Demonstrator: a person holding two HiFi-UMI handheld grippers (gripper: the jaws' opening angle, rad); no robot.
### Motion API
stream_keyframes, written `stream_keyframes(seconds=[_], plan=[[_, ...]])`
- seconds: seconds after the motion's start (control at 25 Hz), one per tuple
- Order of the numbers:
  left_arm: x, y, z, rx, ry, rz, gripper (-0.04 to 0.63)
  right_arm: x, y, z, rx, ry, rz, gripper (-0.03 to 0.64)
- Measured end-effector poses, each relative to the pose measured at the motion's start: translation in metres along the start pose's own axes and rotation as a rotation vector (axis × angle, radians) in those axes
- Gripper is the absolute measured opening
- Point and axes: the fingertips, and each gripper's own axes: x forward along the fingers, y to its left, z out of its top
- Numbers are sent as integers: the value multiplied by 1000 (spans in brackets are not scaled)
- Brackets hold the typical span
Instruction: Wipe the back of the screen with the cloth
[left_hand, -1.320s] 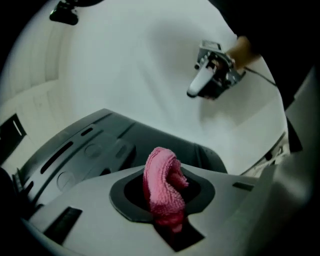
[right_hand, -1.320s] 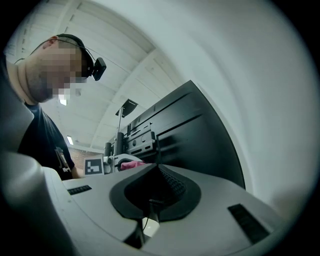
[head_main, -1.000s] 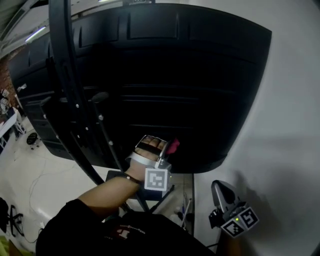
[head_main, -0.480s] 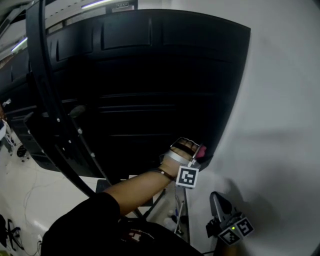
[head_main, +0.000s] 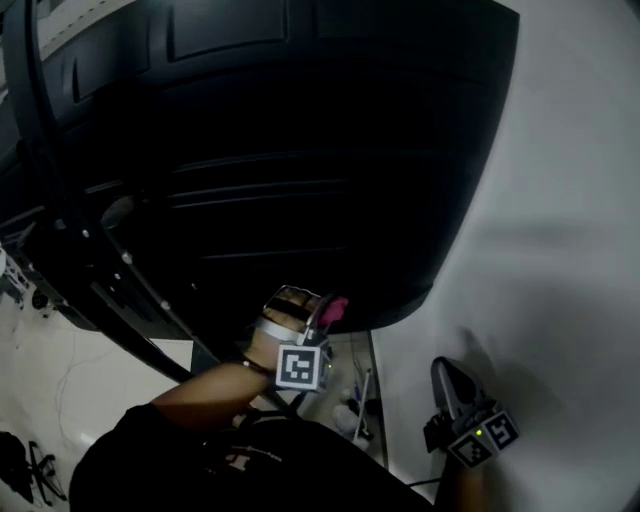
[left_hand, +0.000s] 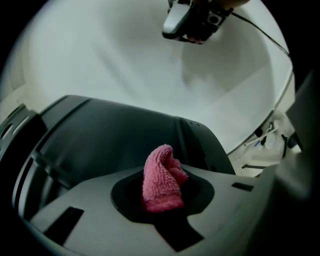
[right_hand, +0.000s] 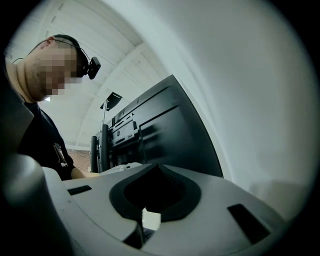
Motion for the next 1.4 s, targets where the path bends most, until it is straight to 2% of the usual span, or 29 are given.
stream_keyframes(seconds=[0.04, 0.12, 0.28, 0.36, 0.52, 0.64, 0.72, 0.8, 0.92, 1.04, 1.16, 1.28, 1.4], plan=[[-8, -13, -31, -2, 69, -15, 71, 6, -5, -3, 6, 8, 7, 6], [-9, -31, -55, 2, 134, -41, 69, 13, -11, -8, 12, 17, 13, 6], [17, -52, -40, 42, 112, -84, 69, 9, -26, -21, -87, 36, -69, 6], [38, -54, -12, 66, 62, -98, 66, 0, -36, -34, -115, 58, -129, 6], [89, -55, 74, 86, -40, -150, 61, -36, -45, -48, -81, 72, -230, 6], [117, -75, 138, 89, -117, -215, 63, -54, -45, -57, -54, 84, -263, 6], [104, -80, 160, 60, -196, -233, 63, -54, -44, -58, -42, 86, -252, 6], [64, -72, 160, -63, -284, -268, 63, -45, -45, -58, -33, 83, -231, 6], [-8, -49, 119, -295, -347, -324, 63, -16, -39, -55, -43, 83, -155, 6], [-75, -27, 60, -529, -328, -317, 63, 28, -15, -52, -67, 83, -5, 6], [-145, -12, 3, -751, -285, -273, 63, 69, 32, -62, -94, 115, 163, 6], [-218, -3, -63, -898, -286, -215, 63, 106, 101, -75, -127, 156, 293, 6], [-263, 3, -125, -1008, -359, -211, 63, 135, 158, -89, -151, 189, 346, 6]])
